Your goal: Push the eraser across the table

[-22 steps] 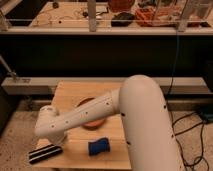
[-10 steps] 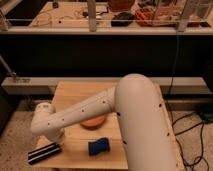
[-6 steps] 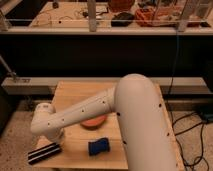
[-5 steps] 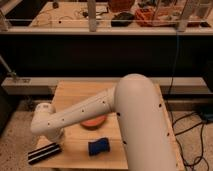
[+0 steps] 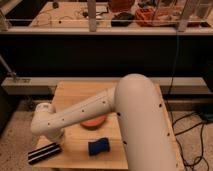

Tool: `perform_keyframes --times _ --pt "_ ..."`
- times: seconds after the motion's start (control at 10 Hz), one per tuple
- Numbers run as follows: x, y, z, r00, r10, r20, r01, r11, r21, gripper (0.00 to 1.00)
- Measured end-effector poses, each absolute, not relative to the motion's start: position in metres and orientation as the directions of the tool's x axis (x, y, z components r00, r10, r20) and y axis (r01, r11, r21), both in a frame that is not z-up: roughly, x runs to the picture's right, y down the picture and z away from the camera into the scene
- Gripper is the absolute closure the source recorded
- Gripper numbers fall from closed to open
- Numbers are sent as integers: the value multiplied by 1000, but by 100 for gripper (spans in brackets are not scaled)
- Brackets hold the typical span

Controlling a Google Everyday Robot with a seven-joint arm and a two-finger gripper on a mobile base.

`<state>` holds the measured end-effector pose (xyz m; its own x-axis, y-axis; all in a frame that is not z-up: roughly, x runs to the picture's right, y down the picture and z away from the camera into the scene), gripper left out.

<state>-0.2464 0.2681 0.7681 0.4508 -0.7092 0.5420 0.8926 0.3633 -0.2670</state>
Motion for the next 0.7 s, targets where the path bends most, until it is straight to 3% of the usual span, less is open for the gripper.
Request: perform_keyframes --times 0.7 --pt "-258 263 766 449 -714 538 894 366 -259 96"
